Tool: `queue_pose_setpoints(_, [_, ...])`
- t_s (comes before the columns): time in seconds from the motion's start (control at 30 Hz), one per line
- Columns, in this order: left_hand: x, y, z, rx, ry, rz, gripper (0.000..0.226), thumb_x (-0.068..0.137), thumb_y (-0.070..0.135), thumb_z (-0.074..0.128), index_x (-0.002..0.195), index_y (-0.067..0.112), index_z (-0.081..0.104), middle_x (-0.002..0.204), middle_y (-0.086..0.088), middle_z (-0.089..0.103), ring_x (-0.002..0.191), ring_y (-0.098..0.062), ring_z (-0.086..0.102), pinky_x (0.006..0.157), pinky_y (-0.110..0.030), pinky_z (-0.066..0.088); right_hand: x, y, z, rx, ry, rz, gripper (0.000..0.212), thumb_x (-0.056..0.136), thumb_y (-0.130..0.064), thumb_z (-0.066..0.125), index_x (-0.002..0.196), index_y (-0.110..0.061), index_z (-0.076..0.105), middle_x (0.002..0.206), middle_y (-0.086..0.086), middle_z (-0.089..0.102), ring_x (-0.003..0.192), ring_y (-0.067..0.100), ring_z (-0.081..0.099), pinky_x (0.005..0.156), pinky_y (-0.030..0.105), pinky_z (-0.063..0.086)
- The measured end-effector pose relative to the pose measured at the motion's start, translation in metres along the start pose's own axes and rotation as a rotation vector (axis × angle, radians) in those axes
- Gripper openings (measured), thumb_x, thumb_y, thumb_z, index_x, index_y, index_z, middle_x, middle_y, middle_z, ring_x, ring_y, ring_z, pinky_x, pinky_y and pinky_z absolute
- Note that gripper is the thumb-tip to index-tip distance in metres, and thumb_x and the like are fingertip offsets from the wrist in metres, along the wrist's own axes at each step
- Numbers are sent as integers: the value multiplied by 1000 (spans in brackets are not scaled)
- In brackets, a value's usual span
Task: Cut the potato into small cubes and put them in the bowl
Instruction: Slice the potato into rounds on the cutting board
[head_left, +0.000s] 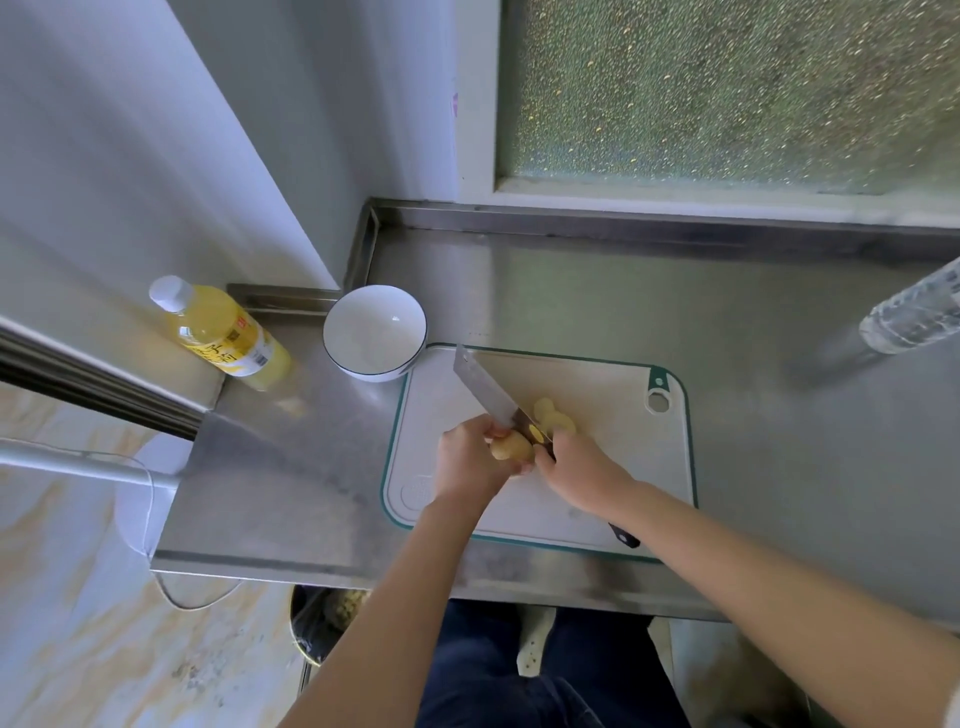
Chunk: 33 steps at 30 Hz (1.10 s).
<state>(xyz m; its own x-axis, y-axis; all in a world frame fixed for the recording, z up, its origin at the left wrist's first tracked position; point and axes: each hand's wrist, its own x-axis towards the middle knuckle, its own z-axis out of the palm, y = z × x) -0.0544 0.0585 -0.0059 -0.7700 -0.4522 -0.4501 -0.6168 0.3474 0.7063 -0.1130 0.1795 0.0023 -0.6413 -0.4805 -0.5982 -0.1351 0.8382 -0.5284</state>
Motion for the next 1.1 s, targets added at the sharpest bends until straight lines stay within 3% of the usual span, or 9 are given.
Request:
queue_pose_setpoints(0.2, [0, -3, -1, -26, 2, -2, 38, 59, 19, 84, 94, 16, 67, 88, 9, 61, 81, -12, 57, 62, -15, 38, -1, 7, -12, 35, -59, -40, 32, 99, -22, 39, 66, -22, 36, 59, 1, 41, 54, 15, 38, 51, 25, 28])
queue_pose_setpoints(0.47, [-1, -10, 0, -61, 13, -11, 37, 58, 19, 86, 89, 15, 66, 86, 8, 61, 76, -12, 55, 58, -14, 38, -6, 15, -9, 107, 91, 4, 32, 96, -19, 42, 65, -24, 36, 61, -3, 42, 55, 10, 38, 50, 22, 28])
queue_pose_setpoints(0.57, [-2, -15, 1, -108, 36, -19, 37, 57, 19, 87, 87, 15, 65, 85, 8, 63, 76, -13, 57, 56, -5, 37, -6, 19, -10, 77, 137, 30, 27, 96, -22, 42, 69, -20, 39, 63, -2, 44, 57, 14, 43, 50, 26, 30])
queue_pose_setpoints(0.67, [-1, -16, 1, -128, 35, -23, 38, 57, 20, 87, 88, 16, 65, 87, 7, 64, 78, -13, 58, 58, -7, 38, -6, 17, -13, 61, 209, 26, 25, 97, -23, 42, 74, -14, 42, 65, 2, 47, 65, 24, 48, 58, 32, 34])
queue_pose_setpoints(0.73, [1, -16, 0, -135, 32, -24, 39, 58, 23, 87, 89, 15, 64, 88, 7, 63, 80, -15, 59, 60, -10, 40, -7, 16, -17, 91, 245, 31, 25, 97, -22, 42, 74, -12, 42, 67, 6, 49, 65, 27, 49, 54, 33, 33])
queue_pose_setpoints(0.97, [9, -18, -7, -153, 20, -27, 43, 59, 24, 87, 95, 18, 64, 93, 5, 65, 85, -17, 62, 76, -25, 49, -20, 13, -16, 99, 196, 39, 33, 96, -23, 42, 64, -21, 33, 63, 0, 44, 56, 16, 42, 49, 23, 29])
queue_pose_setpoints(1.1, [8, -20, -5, -143, 28, 0, 42, 60, 18, 86, 95, 16, 64, 93, 4, 65, 84, -17, 62, 74, -23, 48, -23, 11, -5, 40, 137, 56, 34, 96, -24, 41, 64, -24, 31, 80, 15, 59, 68, 26, 44, 54, 34, 26])
